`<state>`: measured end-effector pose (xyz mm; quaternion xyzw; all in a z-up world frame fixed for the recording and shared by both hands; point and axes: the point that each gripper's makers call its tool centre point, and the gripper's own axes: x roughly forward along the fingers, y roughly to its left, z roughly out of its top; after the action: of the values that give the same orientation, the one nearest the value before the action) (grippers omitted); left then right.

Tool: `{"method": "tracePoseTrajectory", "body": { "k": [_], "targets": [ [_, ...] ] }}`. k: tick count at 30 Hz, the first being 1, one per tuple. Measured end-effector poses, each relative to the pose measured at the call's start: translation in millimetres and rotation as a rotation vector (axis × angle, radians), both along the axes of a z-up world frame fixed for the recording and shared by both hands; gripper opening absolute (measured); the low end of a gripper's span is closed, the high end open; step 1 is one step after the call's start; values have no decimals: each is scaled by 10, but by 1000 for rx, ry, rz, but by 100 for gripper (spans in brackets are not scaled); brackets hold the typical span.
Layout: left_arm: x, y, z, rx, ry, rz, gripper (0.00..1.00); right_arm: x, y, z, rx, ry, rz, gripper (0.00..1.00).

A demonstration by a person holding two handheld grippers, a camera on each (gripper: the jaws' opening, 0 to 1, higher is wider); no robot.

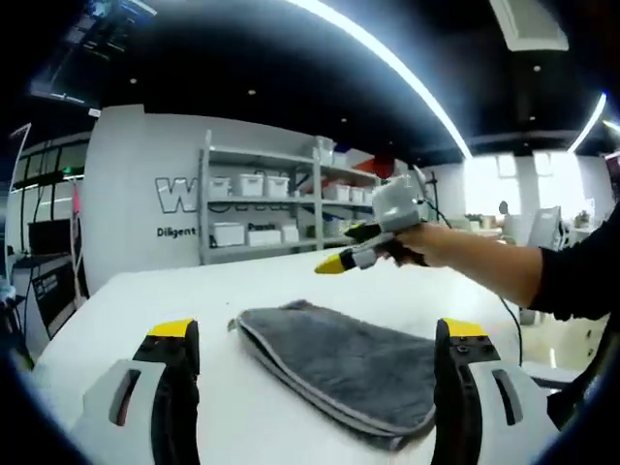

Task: Open the folded towel by lifting each exposed corner and separating the folded layers until the towel lies flat within the target outline without major curled edges

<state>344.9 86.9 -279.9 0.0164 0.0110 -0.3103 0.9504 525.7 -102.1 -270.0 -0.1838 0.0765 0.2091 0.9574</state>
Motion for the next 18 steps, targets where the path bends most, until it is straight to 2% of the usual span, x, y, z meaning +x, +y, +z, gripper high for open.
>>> {"method": "tracePoseTrajectory", "body": {
  "k": [6,11,14,18],
  "targets": [
    [-32,33,40,-3,-10,8,100,-483,-49,128,45,-74,-9,100],
    [-50,76,63,-5,-16,8,100,-801,-125,168,61,-107,-32,100],
    [-82,85,62,-2,-18,12,100,-970,-147,133,67,-126,-42,100],
    [-144,118,43,5,-18,16,100,-1264,-152,-8,56,-131,-40,100]
  ]
}}
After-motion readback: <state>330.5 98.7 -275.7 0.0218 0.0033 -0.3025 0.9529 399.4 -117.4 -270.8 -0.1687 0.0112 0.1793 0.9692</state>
